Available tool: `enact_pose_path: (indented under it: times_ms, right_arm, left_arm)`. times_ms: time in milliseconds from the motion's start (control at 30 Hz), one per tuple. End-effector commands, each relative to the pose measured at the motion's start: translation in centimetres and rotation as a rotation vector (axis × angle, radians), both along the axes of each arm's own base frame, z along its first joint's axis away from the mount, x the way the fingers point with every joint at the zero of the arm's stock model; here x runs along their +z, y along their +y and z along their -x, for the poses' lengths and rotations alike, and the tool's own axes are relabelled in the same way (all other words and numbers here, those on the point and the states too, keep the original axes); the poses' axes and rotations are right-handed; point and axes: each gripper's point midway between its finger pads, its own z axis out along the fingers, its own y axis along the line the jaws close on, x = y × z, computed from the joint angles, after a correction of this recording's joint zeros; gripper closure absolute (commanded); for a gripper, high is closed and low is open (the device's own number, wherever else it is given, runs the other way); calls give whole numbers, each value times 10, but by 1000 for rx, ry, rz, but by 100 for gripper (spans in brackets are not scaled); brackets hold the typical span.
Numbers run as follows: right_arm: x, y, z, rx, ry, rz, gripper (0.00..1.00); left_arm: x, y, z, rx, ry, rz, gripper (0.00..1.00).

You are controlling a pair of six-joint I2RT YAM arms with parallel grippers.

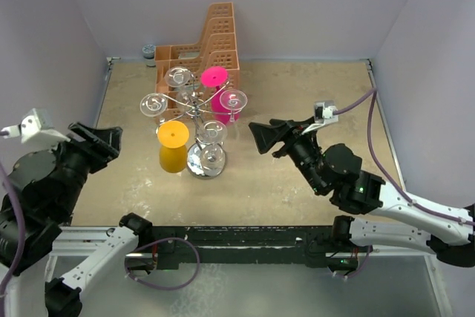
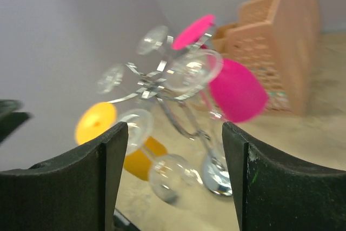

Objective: Place the wine glass upside down on the wine glass rack

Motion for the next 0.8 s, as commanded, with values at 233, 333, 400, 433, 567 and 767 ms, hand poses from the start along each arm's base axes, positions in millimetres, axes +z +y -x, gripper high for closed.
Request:
enact_pose_path:
  times_ms: [233, 333, 400, 433, 567, 767]
  right_arm:
    - [-33, -136, -2, -390, 138, 67, 23]
    - [-21, -161, 2, -435, 128, 41, 21]
    - [-12, -174, 4, -462, 113, 40, 21]
    - [-8, -179, 4, -470, 107, 40, 21]
    - [4, -188, 6, -486, 96, 48, 20]
    - [11, -189, 6, -486, 79, 44, 20]
  left_arm:
    - [16, 60, 11, 222, -113, -202, 41]
    - [10, 63, 13, 231, -103, -211, 41]
    - [4, 65, 15, 237, -95, -220, 40]
    - [2, 65, 15, 237, -89, -227, 40]
    - [-5, 65, 17, 221, -77, -248, 39]
    - [-6, 67, 21, 216, -77, -255, 38]
